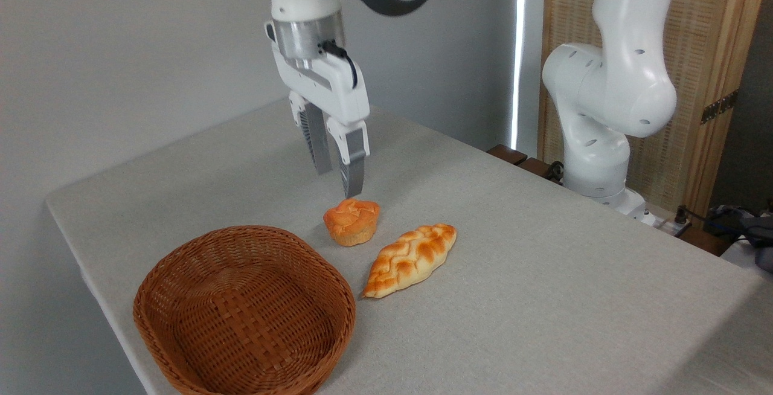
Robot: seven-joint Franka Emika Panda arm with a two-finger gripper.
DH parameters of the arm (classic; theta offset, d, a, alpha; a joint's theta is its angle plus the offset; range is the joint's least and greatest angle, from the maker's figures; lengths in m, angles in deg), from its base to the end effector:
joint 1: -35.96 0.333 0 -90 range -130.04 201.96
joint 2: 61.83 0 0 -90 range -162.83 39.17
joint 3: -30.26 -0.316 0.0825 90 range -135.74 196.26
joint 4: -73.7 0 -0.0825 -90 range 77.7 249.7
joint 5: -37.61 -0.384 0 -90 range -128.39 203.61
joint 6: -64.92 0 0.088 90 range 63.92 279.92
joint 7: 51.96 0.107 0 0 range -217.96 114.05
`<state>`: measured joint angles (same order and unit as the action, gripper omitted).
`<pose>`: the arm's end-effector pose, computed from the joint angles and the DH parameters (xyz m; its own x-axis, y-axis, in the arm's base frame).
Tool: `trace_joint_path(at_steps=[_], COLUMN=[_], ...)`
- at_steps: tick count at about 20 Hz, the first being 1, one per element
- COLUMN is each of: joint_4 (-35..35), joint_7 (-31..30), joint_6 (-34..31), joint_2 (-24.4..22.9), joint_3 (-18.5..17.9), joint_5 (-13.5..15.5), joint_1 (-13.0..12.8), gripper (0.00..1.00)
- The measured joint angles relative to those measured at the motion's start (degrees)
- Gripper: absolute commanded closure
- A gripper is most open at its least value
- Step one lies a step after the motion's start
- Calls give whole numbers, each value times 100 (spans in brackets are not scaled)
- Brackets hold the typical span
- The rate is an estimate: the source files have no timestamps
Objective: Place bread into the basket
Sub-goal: 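Lower the open gripper down onto the small round orange bun, then close the gripper around the round orange bun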
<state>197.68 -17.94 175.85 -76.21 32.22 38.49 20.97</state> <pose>0.4599 -0.1422 0.5035 0.6344 -0.7727 0.0225 -0.7728 -0.6347 -0.0080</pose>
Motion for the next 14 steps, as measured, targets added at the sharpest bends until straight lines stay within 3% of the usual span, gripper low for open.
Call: trace_joint_path(at_steps=[14], joint_4=[878], joint_7=[0], joint_6=[961], joint_2=[18], joint_3=[-1], joint_5=[0], joint_1=[-245], gripper=[0])
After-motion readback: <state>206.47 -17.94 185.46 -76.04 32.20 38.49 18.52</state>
